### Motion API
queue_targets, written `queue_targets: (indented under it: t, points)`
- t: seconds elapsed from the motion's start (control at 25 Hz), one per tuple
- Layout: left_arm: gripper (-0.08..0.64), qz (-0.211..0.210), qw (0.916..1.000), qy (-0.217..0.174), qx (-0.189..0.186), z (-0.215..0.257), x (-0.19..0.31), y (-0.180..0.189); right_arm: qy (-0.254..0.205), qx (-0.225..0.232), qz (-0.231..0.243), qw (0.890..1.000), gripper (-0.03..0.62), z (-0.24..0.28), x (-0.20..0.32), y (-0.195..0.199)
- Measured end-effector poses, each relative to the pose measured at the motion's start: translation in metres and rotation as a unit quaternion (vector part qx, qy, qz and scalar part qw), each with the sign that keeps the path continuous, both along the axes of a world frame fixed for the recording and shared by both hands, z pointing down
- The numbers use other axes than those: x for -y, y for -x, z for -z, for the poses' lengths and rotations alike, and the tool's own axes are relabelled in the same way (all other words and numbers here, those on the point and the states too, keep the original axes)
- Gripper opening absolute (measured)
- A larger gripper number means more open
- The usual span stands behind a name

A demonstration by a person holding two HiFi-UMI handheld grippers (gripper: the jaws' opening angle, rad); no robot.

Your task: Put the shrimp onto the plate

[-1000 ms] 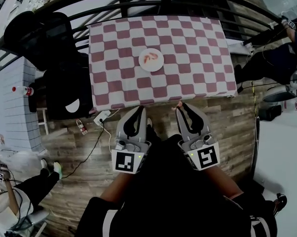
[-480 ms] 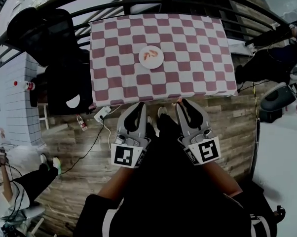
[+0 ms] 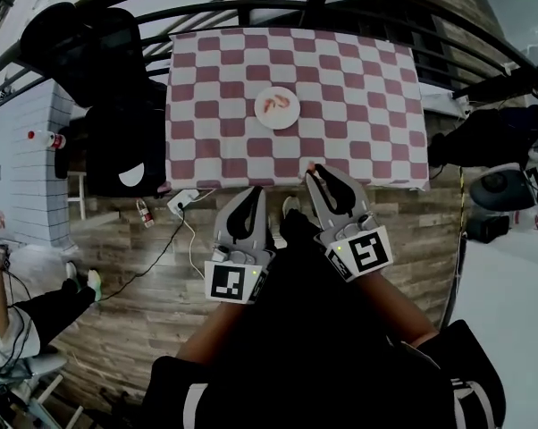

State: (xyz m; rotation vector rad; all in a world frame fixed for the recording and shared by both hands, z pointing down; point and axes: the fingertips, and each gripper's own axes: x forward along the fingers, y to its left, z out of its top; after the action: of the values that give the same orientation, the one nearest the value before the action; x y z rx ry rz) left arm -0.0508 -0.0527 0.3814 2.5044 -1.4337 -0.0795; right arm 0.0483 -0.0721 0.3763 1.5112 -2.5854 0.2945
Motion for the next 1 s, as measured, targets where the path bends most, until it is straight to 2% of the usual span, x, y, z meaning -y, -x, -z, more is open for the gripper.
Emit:
queue_targets:
  t: [0.24,0.44,0.56,0.8,1.0]
  points:
    - [0.006,0.023,0.9994,0.013,0.024,0.001,0.014,0.004,0.016,-0.019,0.027,0.999,0.06,-0.023,0.045,-0.001]
    - [0.006,0.058,0.9978,0.008,0.03,0.005,0.026,0.007,0.018,-0.062,0.074,0.995,0.06,-0.052,0.078,0.0]
    - [0.006,0.073,0.9963,0.016,0.043,-0.003,0.033,0.009,0.034,-0.083,0.098,0.991,0.06,-0.075,0.097,0.001]
    - [0.006,0.093,0.9943,0.026,0.045,-0.01,0.049,0.003,0.075,-0.104,0.137,0.982,0.06,-0.116,0.121,0.003]
    - [0.006,0.104,0.9929,0.038,0.042,-0.019,0.064,-0.012,0.081,-0.142,0.167,0.972,0.06,-0.152,0.138,0.003]
